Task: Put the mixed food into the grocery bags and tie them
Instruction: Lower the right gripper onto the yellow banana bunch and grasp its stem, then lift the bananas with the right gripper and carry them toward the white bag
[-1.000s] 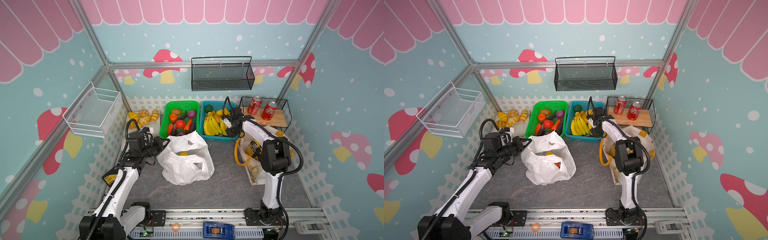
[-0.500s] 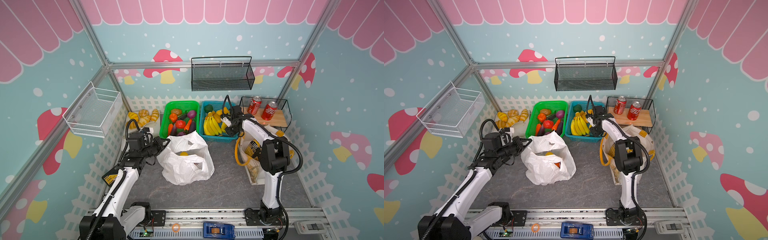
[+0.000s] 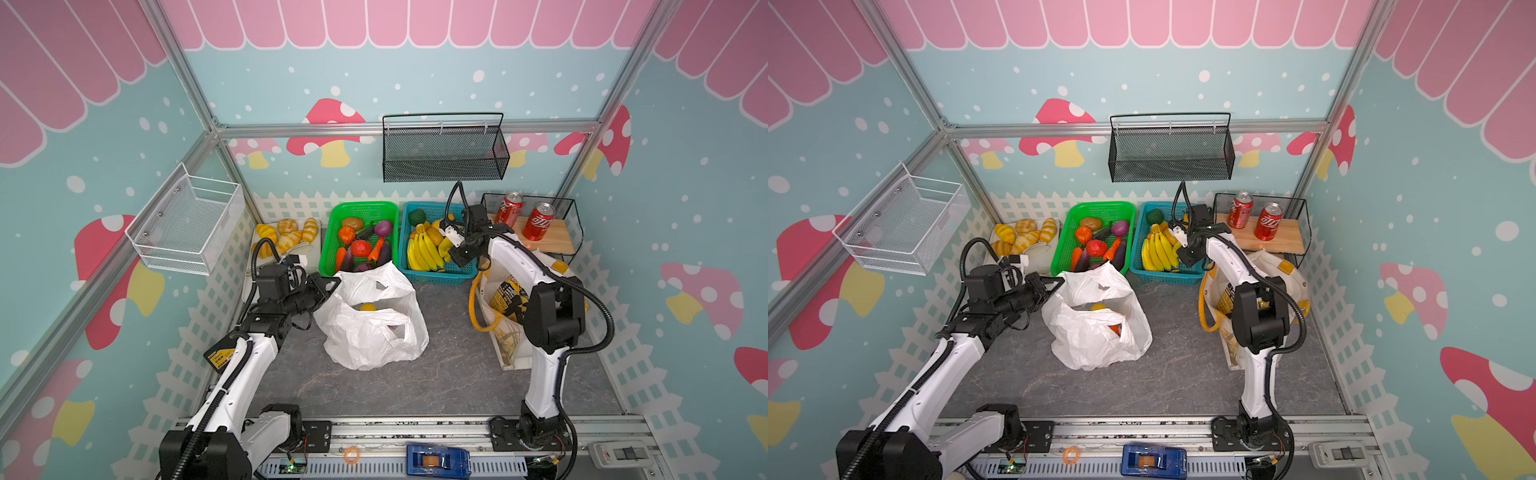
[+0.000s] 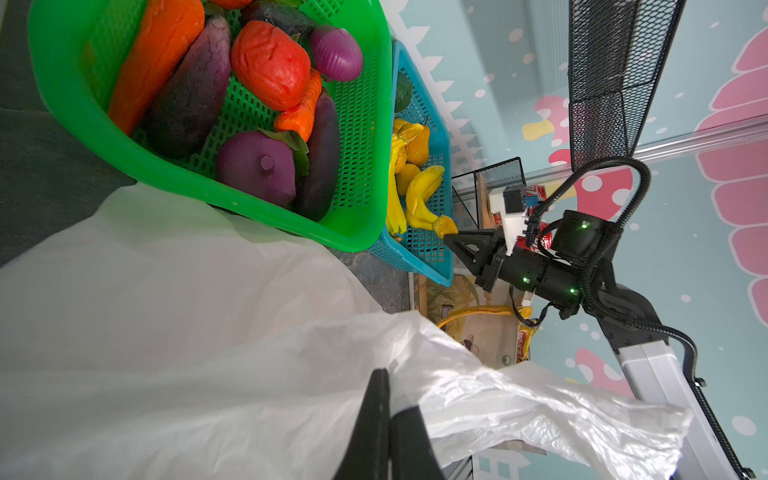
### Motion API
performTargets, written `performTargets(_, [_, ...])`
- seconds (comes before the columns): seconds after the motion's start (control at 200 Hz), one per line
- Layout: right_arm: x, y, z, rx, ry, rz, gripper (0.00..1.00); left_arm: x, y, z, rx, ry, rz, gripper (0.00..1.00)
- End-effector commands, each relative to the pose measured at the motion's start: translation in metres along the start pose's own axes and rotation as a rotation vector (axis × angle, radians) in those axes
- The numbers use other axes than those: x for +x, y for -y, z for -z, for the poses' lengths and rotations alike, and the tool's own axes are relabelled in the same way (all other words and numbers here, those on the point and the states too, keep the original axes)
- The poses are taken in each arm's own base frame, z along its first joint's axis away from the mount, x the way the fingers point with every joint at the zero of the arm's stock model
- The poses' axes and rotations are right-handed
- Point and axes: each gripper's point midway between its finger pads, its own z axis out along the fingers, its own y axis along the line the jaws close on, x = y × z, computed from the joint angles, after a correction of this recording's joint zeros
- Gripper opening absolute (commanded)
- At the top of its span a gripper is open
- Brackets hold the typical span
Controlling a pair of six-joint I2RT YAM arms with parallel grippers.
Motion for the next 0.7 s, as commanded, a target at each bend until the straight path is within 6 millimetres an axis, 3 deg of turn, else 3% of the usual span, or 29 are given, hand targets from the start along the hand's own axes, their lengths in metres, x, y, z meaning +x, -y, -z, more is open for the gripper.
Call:
performTargets(0.0, [-0.044,-0.010,0.059,-0.033,0.223,0.010,0.00,0.000,-0.003,-0.001,0.005,0.002,0.007,0.00])
performTargets(0.16, [-0.059,-0.032,0.104,-0.114,0.398,-0.022,0.00,0.000,-0.003,-0.001,0.005,0.000,0.010,0.00])
performTargets(0.34, [-0.058,-0.061,0.161,-0.219,0.557,-0.111,0.00,-0.001,-0.001,-0.001,0.012,0.000,0.009,0.00])
performTargets(0.445, [-0.040,-0.087,0.192,-0.311,0.604,-0.188,0.00,-0.002,0.001,0.000,0.012,0.007,0.009,0.00])
performTargets(0.695, [0.033,-0.150,0.240,-0.469,0.515,-0.263,0.00,-0.003,0.001,-0.001,0.001,0.010,0.006,0.00])
